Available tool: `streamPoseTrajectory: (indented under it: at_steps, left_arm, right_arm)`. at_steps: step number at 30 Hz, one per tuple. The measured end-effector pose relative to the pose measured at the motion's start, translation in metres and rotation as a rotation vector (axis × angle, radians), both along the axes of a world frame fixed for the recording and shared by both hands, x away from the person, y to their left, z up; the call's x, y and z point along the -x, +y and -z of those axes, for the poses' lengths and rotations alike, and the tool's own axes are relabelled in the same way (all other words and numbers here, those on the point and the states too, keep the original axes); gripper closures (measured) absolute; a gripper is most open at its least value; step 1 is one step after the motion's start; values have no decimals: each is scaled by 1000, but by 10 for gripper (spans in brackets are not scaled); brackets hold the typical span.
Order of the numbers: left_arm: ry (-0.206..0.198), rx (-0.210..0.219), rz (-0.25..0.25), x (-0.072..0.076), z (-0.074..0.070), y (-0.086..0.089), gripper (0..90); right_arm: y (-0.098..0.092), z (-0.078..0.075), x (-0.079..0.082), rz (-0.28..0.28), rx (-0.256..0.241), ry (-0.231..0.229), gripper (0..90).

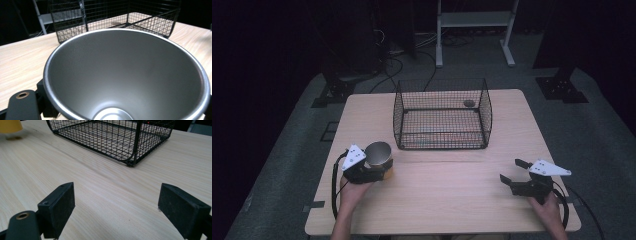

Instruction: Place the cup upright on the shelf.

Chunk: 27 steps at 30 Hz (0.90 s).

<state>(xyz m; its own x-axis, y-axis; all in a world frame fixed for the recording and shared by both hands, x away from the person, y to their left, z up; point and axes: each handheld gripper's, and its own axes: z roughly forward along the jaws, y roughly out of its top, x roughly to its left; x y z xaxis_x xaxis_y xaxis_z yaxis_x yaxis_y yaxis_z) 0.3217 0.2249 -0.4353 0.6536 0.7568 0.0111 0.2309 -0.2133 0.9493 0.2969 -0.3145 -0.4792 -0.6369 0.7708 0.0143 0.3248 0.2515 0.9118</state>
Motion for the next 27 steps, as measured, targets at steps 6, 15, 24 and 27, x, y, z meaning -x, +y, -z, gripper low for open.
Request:
streamPoseTrajectory:
  at_steps: [6,15,24,27]
  left_arm:
    - [-24,12,50,3,-13,-15,135]
    - [-59,-2,126,6,-32,-39,135]
    - [-55,-11,187,2,-45,-57,135]
    - [-52,-16,198,0,-48,-62,135]
  right_arm:
    - [0,0,0,0,-2,0,130]
    - [-1,0,0,-3,-8,-3,130]
    - [-1,0,0,-4,-10,-6,130]
    - [-1,0,0,-5,-11,-5,130]
